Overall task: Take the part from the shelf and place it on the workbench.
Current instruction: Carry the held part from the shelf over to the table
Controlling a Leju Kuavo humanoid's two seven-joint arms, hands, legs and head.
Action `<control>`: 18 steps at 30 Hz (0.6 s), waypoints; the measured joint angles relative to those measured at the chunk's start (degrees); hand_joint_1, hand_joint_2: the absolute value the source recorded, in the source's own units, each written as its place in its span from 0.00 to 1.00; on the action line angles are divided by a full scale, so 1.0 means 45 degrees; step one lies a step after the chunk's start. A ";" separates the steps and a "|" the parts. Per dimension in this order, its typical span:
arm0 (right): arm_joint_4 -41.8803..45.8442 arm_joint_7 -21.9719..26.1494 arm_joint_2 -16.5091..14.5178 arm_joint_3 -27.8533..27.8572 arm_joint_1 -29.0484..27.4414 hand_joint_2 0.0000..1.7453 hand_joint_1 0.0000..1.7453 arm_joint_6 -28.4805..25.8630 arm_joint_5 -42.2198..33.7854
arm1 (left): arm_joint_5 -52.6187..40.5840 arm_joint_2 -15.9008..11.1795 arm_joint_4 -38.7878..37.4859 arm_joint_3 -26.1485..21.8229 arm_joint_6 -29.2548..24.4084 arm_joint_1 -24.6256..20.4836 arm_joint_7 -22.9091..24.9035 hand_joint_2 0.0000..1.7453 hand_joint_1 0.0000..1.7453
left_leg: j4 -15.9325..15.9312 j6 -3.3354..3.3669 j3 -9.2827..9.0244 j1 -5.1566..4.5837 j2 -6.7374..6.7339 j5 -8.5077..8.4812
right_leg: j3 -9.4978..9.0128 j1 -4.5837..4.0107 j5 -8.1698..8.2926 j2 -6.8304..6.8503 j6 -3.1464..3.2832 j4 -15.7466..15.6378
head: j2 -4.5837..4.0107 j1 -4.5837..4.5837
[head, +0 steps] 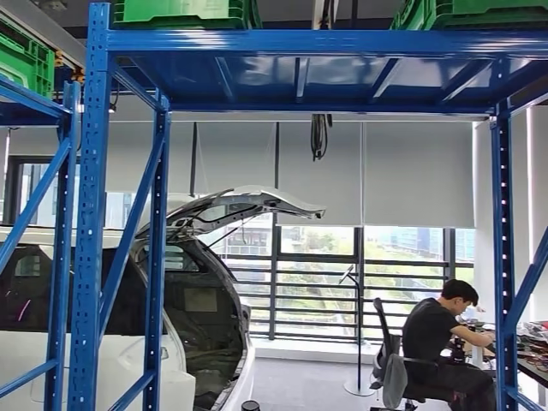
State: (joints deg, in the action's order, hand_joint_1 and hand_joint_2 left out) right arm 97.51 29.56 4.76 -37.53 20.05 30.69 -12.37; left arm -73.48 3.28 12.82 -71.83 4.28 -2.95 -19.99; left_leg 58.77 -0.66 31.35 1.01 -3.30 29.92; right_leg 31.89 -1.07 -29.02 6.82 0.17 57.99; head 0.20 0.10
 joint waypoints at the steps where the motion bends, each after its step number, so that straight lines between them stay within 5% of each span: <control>1: 0.0000 0.0002 0.0002 -0.0003 0.0018 1.00 1.00 0.0010 0.0010 | -0.0006 0.0000 -0.0001 -0.0001 0.0000 0.0026 0.0002 1.00 0.00 | -0.0023 0.0117 0.0050 0.0012 0.0124 -0.0035 | 0.0035 0.0029 -0.0062 -0.0093 -0.0079 0.0059 | 0.0000 -0.0002; 3: 0.0000 0.0012 0.0018 -0.0005 0.0051 1.00 1.00 0.0024 0.0033 | -0.0029 -0.0005 0.0000 -0.0003 -0.0001 0.0044 0.0008 1.00 0.00 | -0.0048 0.0341 0.0172 0.0062 0.0339 -0.0178 | 0.0275 0.0117 -0.0574 -0.0699 -0.0240 0.0640 | 0.0000 -0.0004; 5: -0.0008 0.0018 0.0058 -0.0007 0.0061 1.00 1.00 0.0036 0.0051 | -0.0052 -0.0010 0.0001 -0.0003 -0.0004 0.0006 0.0010 1.00 0.00 | -0.0041 0.0479 0.0333 0.0065 0.0595 -0.0307 | 0.0879 0.0202 -0.1485 -0.1307 -0.0360 0.2151 | -0.0001 -0.0002; 7: -0.0024 0.0021 0.0094 -0.0015 0.0057 1.00 1.00 0.0041 0.0070 | -0.0070 -0.0010 0.0001 -0.0003 -0.0002 -0.0003 0.0028 1.00 0.00 | -0.0032 0.0514 0.0469 0.0034 0.0903 -0.0417 | 0.1347 0.0228 -0.1952 -0.1420 -0.0382 0.3434 | -0.0001 -0.0002; 8: -0.0029 0.0026 0.0102 -0.0018 0.0058 1.00 1.00 0.0042 0.0080 | -0.0079 -0.0010 0.0001 -0.0003 -0.0001 0.0012 0.0042 1.00 0.00 | -0.0030 0.0508 0.0512 0.0017 0.1060 -0.0465 | 0.1282 0.0228 -0.1830 -0.1445 -0.0359 0.3440 | 0.0000 -0.0002; 10: -0.0029 0.0049 0.0114 -0.0020 0.0075 1.00 1.00 0.0042 0.0094 | -0.0090 -0.0010 0.0000 -0.0003 0.0000 0.0031 0.0073 1.00 0.00 | -0.0029 0.0477 0.0555 -0.0014 0.1386 -0.0550 | 0.0501 0.0220 -0.1010 -0.1672 -0.0226 0.2050 | 0.0000 -0.0002; 12: -0.0027 0.0079 0.0123 -0.0018 0.0110 1.00 1.00 0.0045 0.0098 | -0.0095 0.0002 -0.0007 -0.0003 -0.0001 0.0001 0.0084 1.00 0.00 | -0.0029 0.0397 0.0625 -0.0019 0.1693 -0.0645 | -0.0306 0.0218 -0.0385 -0.2257 -0.0041 0.0449 | -0.0001 0.0000; 14: -0.0025 0.0100 0.0135 -0.0018 0.0142 1.00 1.00 0.0049 0.0112 | -0.0104 0.0011 -0.0013 -0.0006 0.0001 -0.0013 0.0087 1.00 0.00 | -0.0039 0.0248 0.0747 0.0052 0.1965 -0.0761 | -0.0522 0.0187 -0.0285 -0.2542 0.0052 -0.0081 | 0.0000 0.0002; 16: -0.0022 0.0111 0.0135 -0.0023 0.0186 1.00 1.00 0.0051 0.0130 | -0.0120 0.0005 -0.0013 -0.0006 0.0005 0.0038 0.0094 1.00 0.00 | -0.0047 0.0092 0.0849 0.0098 0.2147 -0.0830 | -0.0538 0.0184 -0.0214 -0.2248 0.0092 -0.0231 | 0.0001 0.0002; 18: -0.0016 0.0121 0.0125 -0.0033 0.0223 1.00 1.00 0.0053 0.0147 | -0.0143 0.0004 -0.0014 -0.0003 0.0009 0.0077 0.0104 1.00 0.00 | 0.0375 0.0004 0.1099 0.0037 0.1775 -0.0468 | -0.0562 0.0246 -0.0084 -0.1892 0.0202 -0.0455 | 0.0000 0.0002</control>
State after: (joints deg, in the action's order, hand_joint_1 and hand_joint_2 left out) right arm 97.44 30.10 5.32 -37.68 21.06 30.93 -11.71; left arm -74.13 3.29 12.76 -71.84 4.32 -2.60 -19.52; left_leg 60.46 -0.64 36.29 1.18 4.69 27.82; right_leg 29.36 0.03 -29.40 -1.69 1.08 55.94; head 0.20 0.11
